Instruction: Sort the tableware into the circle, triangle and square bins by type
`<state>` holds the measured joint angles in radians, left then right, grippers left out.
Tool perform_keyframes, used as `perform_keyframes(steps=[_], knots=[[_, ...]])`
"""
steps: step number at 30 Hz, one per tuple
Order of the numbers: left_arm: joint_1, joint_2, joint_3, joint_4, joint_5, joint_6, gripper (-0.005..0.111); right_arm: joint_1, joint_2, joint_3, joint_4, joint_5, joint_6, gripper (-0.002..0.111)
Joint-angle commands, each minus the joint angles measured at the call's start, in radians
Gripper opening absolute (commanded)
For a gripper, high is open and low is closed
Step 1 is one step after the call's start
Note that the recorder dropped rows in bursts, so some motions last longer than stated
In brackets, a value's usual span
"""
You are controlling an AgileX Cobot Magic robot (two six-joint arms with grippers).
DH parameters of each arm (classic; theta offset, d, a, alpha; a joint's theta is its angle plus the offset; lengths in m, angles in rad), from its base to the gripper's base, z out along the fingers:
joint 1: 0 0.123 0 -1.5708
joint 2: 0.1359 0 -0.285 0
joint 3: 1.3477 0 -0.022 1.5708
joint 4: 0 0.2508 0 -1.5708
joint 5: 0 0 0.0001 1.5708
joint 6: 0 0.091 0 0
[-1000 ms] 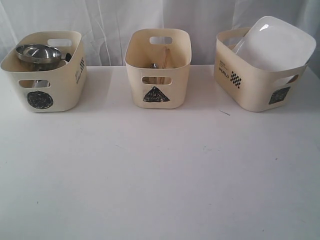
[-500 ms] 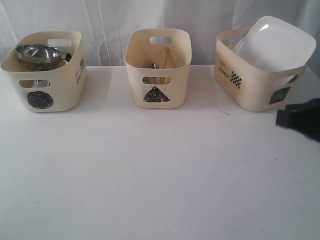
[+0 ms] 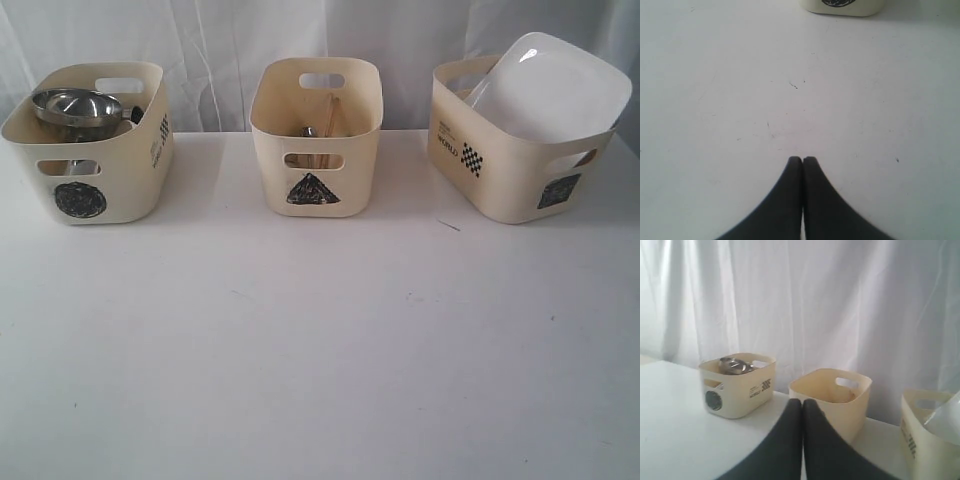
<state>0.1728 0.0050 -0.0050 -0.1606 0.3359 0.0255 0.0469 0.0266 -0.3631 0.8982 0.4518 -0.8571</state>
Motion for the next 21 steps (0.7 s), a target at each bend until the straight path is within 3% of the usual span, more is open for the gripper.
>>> perform_keyframes(steps=[1, 5, 9, 16, 21], knots=[[0.0, -0.005, 0.005, -0.009, 0.039, 0.001, 0.0, 0.003, -0.027, 0.006, -0.073, 0.064, 0.009, 0.0], [0.0, -0.005, 0.005, -0.009, 0.039, 0.001, 0.0, 0.003, -0.027, 0.006, -0.199, 0.064, 0.012, 0.0], [0.0, -0.005, 0.005, -0.009, 0.039, 0.001, 0.0, 0.003, -0.027, 0.055, -0.346, 0.003, 0.15, 0.0], [0.0, -0.005, 0.005, -0.009, 0.039, 0.001, 0.0, 0.003, -0.027, 0.317, -0.912, -0.111, 0.817, 0.0], [0.0, -0.005, 0.005, -0.009, 0.039, 0.001, 0.0, -0.008, -0.027, 0.363, -0.946, -0.11, 0.81, 0.0]])
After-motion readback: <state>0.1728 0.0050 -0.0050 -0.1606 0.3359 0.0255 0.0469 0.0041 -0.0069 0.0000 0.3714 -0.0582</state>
